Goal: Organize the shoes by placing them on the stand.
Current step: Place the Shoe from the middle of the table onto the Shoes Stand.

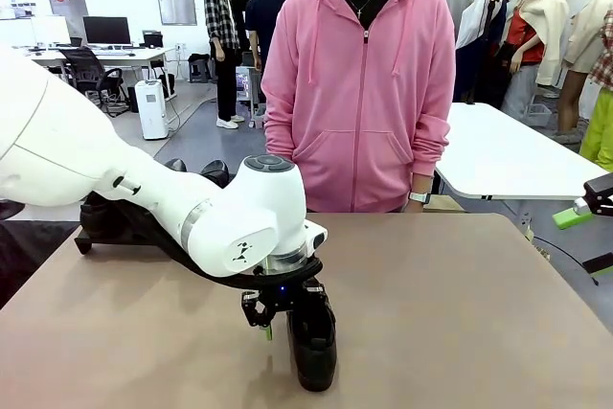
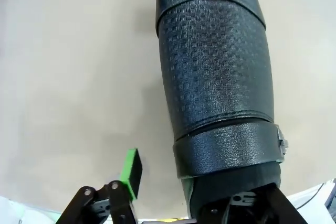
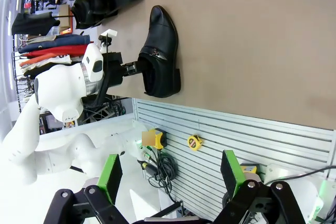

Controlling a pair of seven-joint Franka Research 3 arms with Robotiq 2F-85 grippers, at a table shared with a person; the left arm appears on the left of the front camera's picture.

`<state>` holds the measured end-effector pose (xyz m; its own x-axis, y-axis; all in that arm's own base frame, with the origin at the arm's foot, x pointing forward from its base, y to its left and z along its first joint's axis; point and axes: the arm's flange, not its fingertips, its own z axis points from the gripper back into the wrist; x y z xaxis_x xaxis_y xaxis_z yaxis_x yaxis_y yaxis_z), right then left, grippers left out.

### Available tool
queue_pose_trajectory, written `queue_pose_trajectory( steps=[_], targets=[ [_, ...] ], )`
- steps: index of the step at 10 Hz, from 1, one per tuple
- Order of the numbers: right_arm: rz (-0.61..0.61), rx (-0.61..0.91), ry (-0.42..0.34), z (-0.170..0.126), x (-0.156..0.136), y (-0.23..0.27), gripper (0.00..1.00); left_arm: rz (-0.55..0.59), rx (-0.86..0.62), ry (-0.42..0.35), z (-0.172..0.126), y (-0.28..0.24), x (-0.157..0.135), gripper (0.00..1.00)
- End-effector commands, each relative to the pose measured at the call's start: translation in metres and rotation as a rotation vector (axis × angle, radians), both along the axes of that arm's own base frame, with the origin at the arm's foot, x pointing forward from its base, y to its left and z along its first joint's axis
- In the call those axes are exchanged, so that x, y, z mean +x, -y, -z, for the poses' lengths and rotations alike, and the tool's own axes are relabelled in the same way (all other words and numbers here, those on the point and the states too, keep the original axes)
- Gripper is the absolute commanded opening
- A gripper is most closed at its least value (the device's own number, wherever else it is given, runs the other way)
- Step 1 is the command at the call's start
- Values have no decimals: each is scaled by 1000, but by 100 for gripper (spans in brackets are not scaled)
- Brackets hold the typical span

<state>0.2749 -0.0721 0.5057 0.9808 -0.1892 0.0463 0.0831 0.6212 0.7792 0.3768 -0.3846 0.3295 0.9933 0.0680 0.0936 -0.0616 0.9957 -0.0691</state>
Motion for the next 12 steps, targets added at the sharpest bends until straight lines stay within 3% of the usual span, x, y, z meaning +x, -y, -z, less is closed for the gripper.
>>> queue_pose_trajectory(
  steps=[1,6,8,9,11,12],
  targets=[
    [-10,21,16,-3,1,1,100,-24,2,24,-1,-5,0,0],
    [-10,21,16,-3,1,1,100,18,-6,38,-16,-8,-5,0],
    [-10,21,16,-3,1,1,100,69,-11,94,-58,-24,-20,0],
    [-10,21,16,-3,1,1,100,173,0,128,-92,-41,-38,0],
    [-10,21,16,-3,1,1,100,86,21,364,-137,-74,-59,0],
    [-10,21,16,-3,1,1,100,24,-2,424,-151,-93,-50,0]
  ],
)
